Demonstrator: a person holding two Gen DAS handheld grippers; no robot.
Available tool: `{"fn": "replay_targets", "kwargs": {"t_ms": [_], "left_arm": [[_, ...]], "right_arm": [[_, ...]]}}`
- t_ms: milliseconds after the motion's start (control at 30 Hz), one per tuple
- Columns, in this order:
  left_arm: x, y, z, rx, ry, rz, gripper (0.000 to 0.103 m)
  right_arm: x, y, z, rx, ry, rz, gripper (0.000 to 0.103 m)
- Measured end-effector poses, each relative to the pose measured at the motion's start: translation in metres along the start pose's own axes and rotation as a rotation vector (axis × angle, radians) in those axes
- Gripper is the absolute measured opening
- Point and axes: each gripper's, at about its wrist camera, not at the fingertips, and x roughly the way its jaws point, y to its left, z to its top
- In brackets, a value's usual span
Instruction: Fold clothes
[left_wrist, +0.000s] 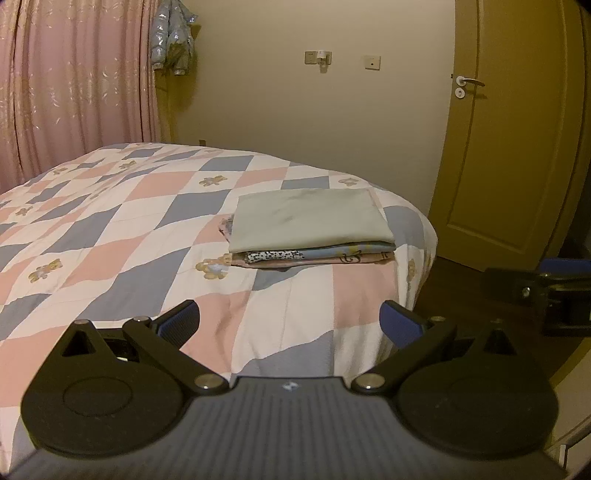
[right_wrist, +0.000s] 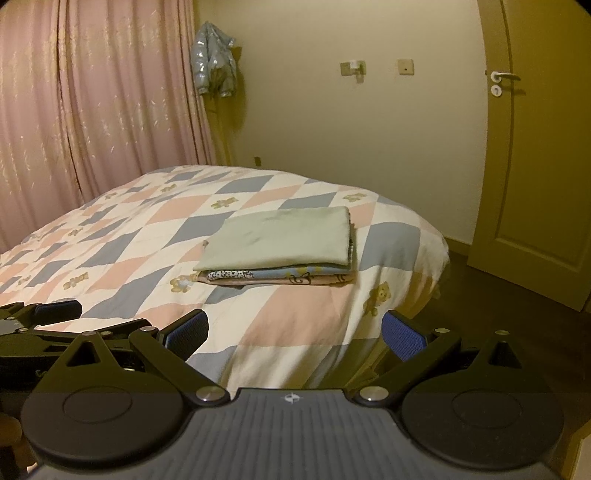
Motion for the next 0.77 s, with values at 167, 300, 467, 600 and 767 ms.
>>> {"fn": "replay_targets", "kwargs": {"t_ms": [167,300,467,600,767], "left_arm": [[0.0028,-0.0007,0.0,0.002,0.002,0.004,0.102],[0.0049,-0.0017,0.0003,0.003,0.005,0.004,0.102],[0.0067,-0.0025,0.0011,0.007,0.004,0.007,0.102],[0.0073,-0.0031,0.0014,0.008,0.002,0.005,0.102],[0.0081,-0.0043,0.0009,0.009,-0.009,0.0,0.102]], "right_arm": [[0.0015,-0.0004,0.0002,0.0,0.001,0.001,0.103],[0.0038,-0.001,-0.0003,0.0,0.007,0.0,0.103],[0.0055,-0.0012,-0.0002,0.002,0.008,-0.004,0.103],[0.0073,-0.0015,-0.0001,0.003,0.009,-0.005,0.103],[0.0084,-0.0019,-0.0003,0.002,0.007,-0.005,0.103]]}}
